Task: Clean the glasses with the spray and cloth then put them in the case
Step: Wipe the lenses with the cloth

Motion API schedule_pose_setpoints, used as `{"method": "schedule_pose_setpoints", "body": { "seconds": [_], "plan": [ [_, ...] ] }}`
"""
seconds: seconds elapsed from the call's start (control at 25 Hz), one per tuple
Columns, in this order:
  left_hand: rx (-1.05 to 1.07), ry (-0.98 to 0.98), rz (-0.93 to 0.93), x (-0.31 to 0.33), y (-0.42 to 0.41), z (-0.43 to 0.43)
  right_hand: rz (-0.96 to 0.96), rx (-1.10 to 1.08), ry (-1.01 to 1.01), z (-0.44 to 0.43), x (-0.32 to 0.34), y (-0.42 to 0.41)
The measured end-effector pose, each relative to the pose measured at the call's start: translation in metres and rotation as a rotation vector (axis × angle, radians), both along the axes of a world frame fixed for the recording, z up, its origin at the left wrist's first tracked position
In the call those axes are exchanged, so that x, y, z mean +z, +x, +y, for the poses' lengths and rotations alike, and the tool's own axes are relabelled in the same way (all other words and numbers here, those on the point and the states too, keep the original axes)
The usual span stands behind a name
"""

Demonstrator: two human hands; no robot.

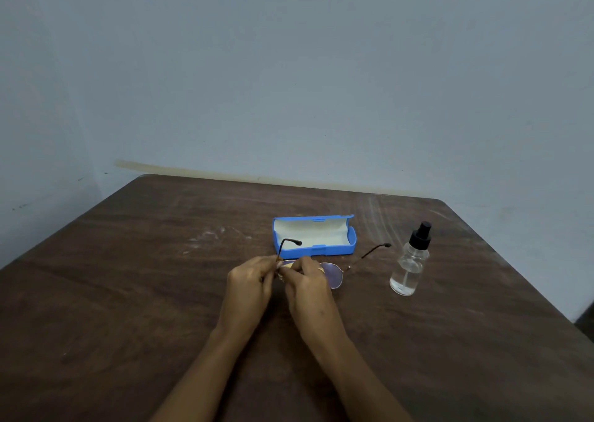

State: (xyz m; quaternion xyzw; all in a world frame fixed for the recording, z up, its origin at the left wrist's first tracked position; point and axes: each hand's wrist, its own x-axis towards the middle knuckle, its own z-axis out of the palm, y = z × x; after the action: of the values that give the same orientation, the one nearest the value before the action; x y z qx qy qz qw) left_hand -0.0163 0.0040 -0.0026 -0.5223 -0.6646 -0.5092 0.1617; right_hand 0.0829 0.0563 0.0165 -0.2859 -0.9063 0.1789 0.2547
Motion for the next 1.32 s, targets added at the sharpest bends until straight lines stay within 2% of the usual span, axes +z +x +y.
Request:
{"method": "schedule_pose_setpoints", "body": {
  "seconds": [0.12,0.24,0.4,0.52,0.72,1.0,1.2,1.32],
  "plan": [
    [0.012,0.007,0.000,0.000,0.000,0.000,-0.020,0.005,-0.030,-0.001,0.001,0.005],
    [-0.007,0.001,-0.018,-0.001,-0.001,0.000,0.065,-0.081,-0.072,-0.004,-0.001,0.009],
    [-0.047,-0.007,-0.011,0.001,0.002,-0.001,-0.049,-0.151,-0.018,0.000,-0.003,0.002],
    [-0.070,-0.019,0.006,0.002,0.003,-0.001,-0.022,-0.192,-0.001,0.002,-0.002,-0.004],
    [-0.063,0.001,-0.034,0.003,0.001,-0.002,0.008,-0.079,0.095,0.005,-0.001,-0.002],
    [0.015,0.025,-0.038,0.004,-0.001,-0.003,0.003,0.060,0.092,0.001,0.007,0.002],
    [0.030,0.014,-0.055,0.000,-0.007,-0.001,-0.036,0.070,0.065,-0.001,0.005,0.007],
    [0.020,0.027,-0.060,0.001,-0.007,-0.001,0.052,0.007,0.010,-0.003,0.003,0.009]
  ]
}}
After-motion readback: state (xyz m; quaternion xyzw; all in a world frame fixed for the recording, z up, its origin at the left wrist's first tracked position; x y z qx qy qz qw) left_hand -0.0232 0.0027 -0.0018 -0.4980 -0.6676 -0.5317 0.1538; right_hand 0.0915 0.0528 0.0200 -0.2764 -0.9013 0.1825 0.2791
